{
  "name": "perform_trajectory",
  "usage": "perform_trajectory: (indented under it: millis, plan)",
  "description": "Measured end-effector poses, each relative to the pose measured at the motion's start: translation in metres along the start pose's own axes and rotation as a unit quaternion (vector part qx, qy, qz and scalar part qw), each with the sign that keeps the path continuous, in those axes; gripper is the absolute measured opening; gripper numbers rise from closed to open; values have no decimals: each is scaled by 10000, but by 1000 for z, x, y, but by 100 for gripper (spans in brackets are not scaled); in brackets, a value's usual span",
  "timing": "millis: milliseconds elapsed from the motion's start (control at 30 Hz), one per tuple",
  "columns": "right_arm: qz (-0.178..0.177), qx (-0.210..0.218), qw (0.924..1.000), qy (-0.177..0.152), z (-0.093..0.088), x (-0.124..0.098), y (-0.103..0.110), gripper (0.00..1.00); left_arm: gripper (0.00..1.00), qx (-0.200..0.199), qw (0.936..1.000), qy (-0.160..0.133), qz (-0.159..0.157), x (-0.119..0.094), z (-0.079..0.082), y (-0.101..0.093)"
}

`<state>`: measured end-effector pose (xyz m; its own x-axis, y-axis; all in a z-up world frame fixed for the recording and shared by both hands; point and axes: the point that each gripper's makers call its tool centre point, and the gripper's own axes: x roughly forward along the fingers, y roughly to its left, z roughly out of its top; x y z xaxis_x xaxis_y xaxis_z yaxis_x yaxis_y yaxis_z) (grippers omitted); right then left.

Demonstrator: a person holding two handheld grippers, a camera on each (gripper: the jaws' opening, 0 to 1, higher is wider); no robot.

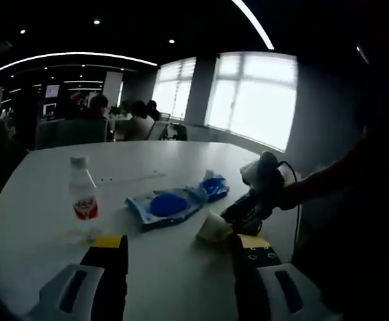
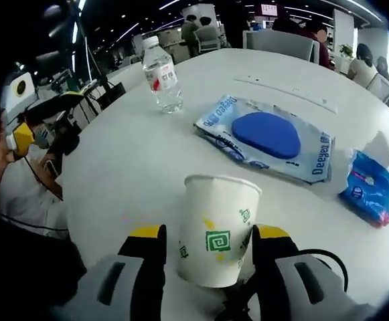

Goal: Arrange the tabletop items into an orderly group along one side of the table until the central work area is clear of visible clutter.

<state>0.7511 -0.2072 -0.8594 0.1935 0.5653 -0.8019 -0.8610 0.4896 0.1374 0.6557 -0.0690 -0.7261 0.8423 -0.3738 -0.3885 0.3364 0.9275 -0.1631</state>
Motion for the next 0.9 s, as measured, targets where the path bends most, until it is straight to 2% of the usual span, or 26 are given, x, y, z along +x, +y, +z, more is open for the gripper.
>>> perform_trajectory:
  millis: [200, 367, 433, 600, 733, 900]
  plan:
    - [-22, -54, 10000, 15, -2, 0, 3, 40, 57, 61, 9999, 5, -132, 6, 1, -6]
    - [-27, -87, 9999, -67, -1, -5, 4, 39, 64, 206, 9994, 111, -243, 13, -1, -10]
    - [12, -111, 9998, -185, 3, -8, 6, 39, 64, 260, 9991, 118, -326, 15, 1, -14]
    - [191, -218, 9964, -801, 34, -27, 20, 39, 62, 447, 9976, 145, -509, 20, 11, -20]
    - [292, -401, 9946, -907, 46, -34, 29, 39, 54, 536, 9954, 143, -783, 21, 15, -23]
    - [434, -488, 9914, -1136, 61, -40, 39, 39, 44, 537, 9942, 163, -914, 27, 19, -27]
